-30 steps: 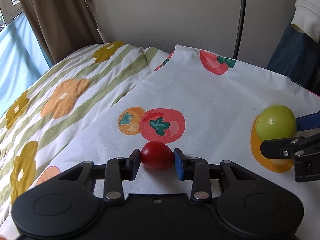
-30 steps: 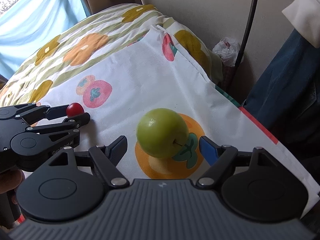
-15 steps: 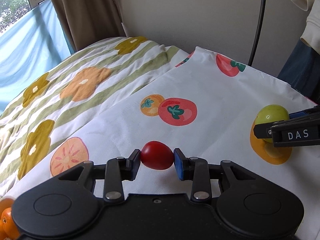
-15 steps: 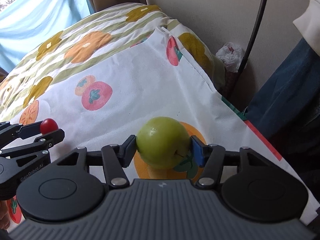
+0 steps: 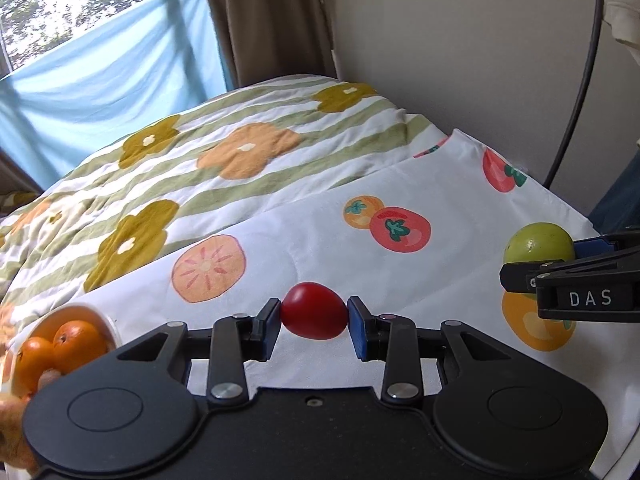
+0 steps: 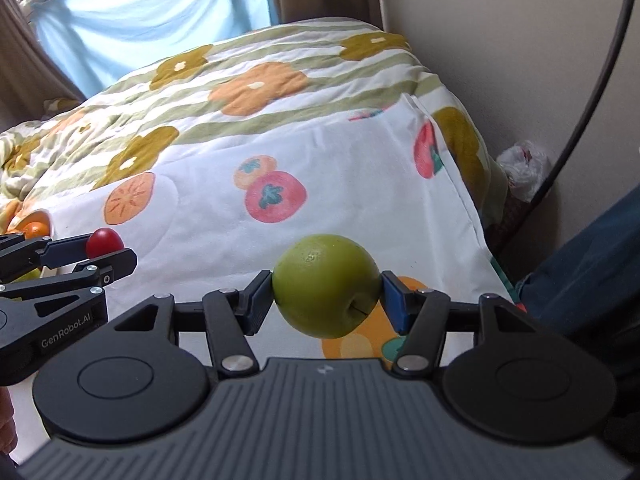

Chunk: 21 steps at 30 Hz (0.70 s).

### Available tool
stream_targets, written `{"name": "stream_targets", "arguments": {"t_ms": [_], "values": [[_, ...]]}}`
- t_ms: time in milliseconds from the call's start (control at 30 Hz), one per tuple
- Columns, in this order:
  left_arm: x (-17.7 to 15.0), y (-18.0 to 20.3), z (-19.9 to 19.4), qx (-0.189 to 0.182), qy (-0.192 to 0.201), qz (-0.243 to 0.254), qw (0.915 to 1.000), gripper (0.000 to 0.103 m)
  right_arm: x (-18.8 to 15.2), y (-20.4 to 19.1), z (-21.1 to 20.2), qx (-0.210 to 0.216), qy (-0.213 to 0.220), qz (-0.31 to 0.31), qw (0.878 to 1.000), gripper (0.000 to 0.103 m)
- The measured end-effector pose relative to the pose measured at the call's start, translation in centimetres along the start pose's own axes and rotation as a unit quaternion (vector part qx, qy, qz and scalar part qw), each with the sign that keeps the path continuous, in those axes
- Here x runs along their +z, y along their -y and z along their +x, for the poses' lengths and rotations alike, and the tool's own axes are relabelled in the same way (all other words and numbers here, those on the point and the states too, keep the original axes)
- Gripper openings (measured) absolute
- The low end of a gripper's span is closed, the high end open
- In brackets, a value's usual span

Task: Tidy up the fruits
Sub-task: 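Carry the tomato in the left tool while the right tool carries the green apple to the bowl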

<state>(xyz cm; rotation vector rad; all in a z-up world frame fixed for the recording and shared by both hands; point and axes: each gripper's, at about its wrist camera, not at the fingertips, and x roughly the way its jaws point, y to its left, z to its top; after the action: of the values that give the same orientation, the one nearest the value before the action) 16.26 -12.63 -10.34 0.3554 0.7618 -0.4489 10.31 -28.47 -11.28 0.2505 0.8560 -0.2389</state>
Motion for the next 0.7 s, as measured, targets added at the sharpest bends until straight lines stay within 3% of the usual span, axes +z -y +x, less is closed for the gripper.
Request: {"name": "stream_targets", "arguments": {"t_ms": [300,700], "values": [[-0.8,-2.8,-4.9,0.081,0.011,-0.077,0.9937,0.039,2.4,-4.1,-2.0,0.079,0.020,-0.082,0.993,0.073],[-2.9,-8.5,-9.6,0.176,0.012,-0.150,0.9728,0.039,3.7,-12.6,-3.1,0.169,0.023,-0.178,0.969,0.073]]}}
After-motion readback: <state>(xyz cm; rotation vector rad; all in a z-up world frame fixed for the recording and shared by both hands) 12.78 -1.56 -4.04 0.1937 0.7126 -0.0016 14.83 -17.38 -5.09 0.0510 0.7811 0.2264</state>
